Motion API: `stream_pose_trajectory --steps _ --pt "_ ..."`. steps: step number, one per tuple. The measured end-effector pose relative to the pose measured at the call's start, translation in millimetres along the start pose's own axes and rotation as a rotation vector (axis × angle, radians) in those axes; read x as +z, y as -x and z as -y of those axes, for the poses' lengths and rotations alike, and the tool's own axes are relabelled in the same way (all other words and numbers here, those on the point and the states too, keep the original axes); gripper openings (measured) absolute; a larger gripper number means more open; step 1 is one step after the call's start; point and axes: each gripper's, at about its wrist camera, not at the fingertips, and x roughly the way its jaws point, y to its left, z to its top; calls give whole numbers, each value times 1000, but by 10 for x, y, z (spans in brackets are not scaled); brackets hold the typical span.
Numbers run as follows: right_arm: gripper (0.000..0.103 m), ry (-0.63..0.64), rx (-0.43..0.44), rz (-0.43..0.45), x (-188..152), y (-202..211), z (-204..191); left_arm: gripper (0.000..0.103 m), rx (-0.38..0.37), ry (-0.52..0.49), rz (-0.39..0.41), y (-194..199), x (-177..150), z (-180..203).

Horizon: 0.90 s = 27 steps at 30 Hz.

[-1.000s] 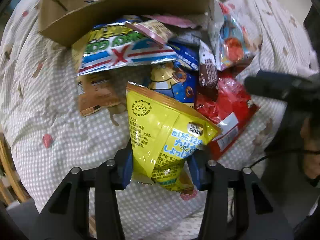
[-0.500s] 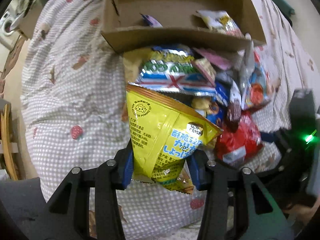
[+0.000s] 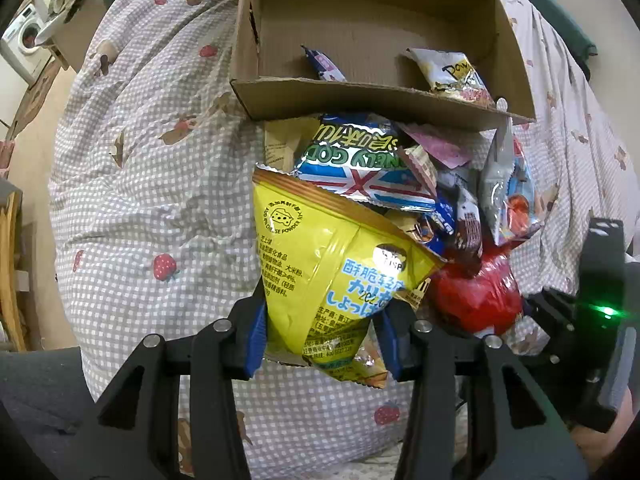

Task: Organize snacks
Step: 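Lift the yellow bag with the left gripper while the right lifts the red bag into the box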

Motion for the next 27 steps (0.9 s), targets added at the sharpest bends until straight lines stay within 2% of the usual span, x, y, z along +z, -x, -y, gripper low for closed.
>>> stream_pose_trajectory --steps 5,11,17,22,27 --pt "57 -53 134 -7 -191 152 -9 42 3 16 24 60 34 -39" --pt "57 -54 211 34 -375 506 178 42 26 46 36 71 55 -99" --pt "57 -46 240 144 -389 829 240 42 50 59 59 84 53 -117" --pt "57 -52 240 213 -213 1073 539 42 72 77 101 169 71 -145" --pt "57 -51 247 283 -143 1239 696 42 54 86 153 336 156 -144"
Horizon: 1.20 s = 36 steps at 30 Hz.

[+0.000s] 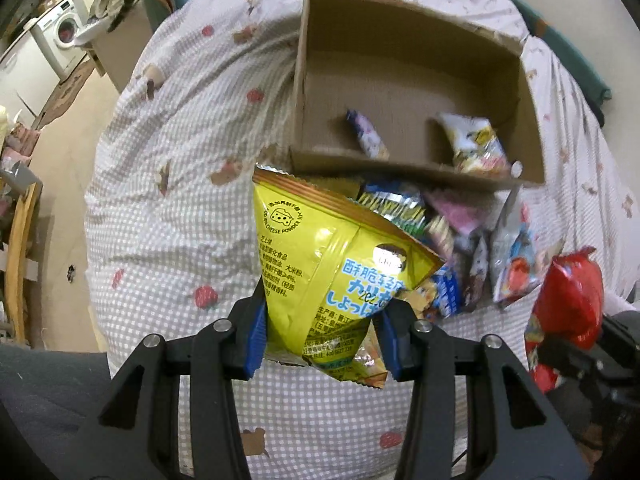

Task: Organize snacks
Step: 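Lift the yellow bag with the left gripper while the right lifts the red bag into the box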

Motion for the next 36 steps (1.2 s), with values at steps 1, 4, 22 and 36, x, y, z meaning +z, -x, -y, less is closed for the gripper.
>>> stream_pose_trajectory --steps 1,4,22,36 --pt "58 2 0 15 49 18 23 42 0 -1 14 38 39 14" --pt "58 5 -1 64 302 21 -24 42 -8 -7 53 160 213 77" --pt "58 28 4 247 1229 -134 64 42 16 -30 147 -41 1148 330" --pt "58 -16 20 232 1403 -601 380 42 21 26 207 -376 1216 191"
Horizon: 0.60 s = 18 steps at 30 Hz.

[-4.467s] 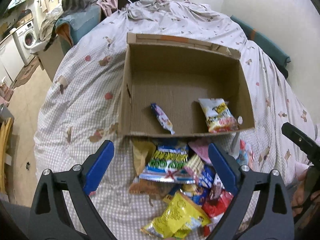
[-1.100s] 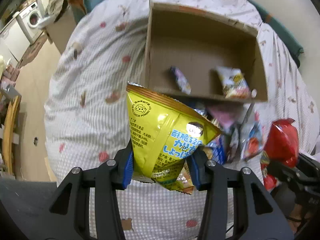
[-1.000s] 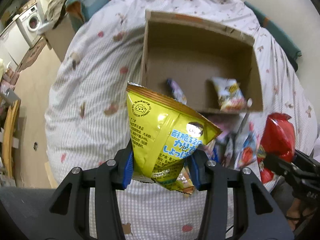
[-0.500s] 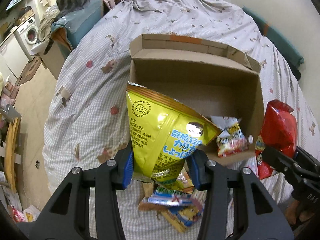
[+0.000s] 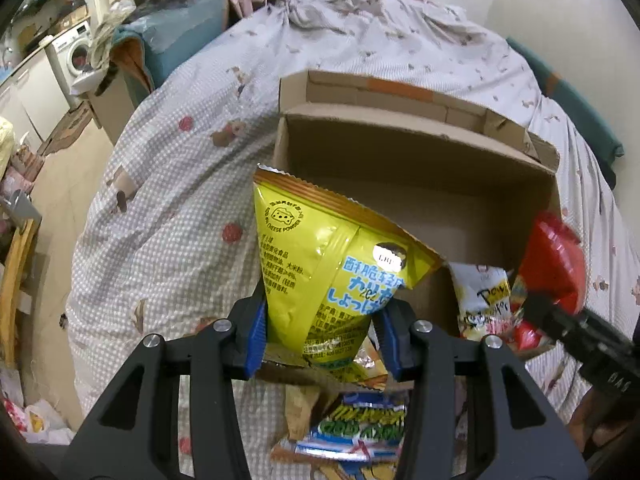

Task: Organize snacks
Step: 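Lift the yellow bag with the left gripper while the right lifts the red bag into the box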

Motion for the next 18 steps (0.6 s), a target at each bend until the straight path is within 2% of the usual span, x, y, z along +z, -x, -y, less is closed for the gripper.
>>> stream_pose_trajectory --steps 5,11,18 --pt "58 21 -34 -15 -45 -114 11 42 17 -40 29 -39 -7 87" --pt "59 12 -33 -23 -40 -181 21 43 -17 -85 91 67 28 192" --pt "60 -2 -18 -18 -32 -180 41 43 -45 -65 6 -113 3 212"
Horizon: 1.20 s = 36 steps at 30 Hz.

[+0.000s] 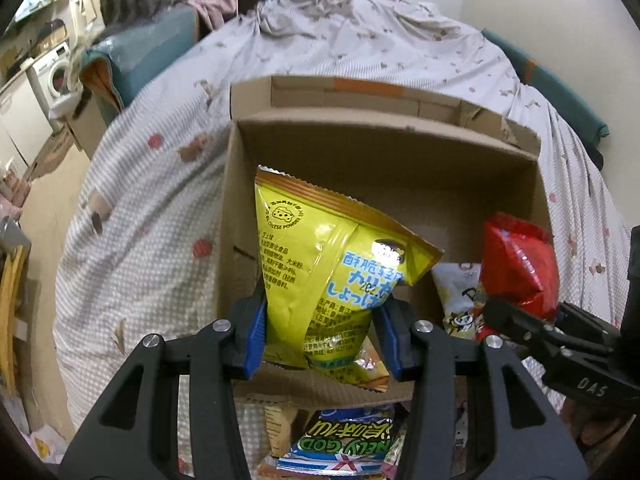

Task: Organize snacks
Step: 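Lift the yellow bag with the left gripper while the right lifts the red bag into the box, then open both grippers to release the yellow and red bags in the box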

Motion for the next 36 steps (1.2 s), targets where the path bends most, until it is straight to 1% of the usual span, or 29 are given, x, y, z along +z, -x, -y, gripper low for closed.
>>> stream_pose_trajectory --steps 3,8,11,13,15,17,19,20,22,24,31,36 --pt "60 -2 14 1 8 6 -4 43 0 7 -13 -35 -25 -12" --pt "60 -5 34 8 3 20 -13 43 6 2 -8 -43 -39 -14" --pt "60 -11 41 12 8 30 0 45 7 1 -16 -51 -41 -27" --pt "60 -16 40 19 11 40 10 49 5 3 -12 -35 -41 -30" --pt "61 -20 45 19 11 47 15 50 10 5 1 -10 -39 -36" --pt "62 -19 51 19 11 48 9 56 7 4 8 13 -30 -40" --pt "67 -15 48 22 15 51 -2 66 14 5 24 45 -28 -42" --pt "68 -13 47 28 17 60 -7 69 16 4 29 58 -28 -38" --pt "86 -16 48 51 26 100 -5 81 9 4 40 86 -27 -34" --pt "92 -19 44 71 36 143 8 85 2 7 48 106 -28 -34" --pt "92 -36 37 66 67 153 67 85 3 -1 40 102 -37 -8" --pt "92 -24 23 75 77 211 40 85 2 0 46 137 -50 -14"
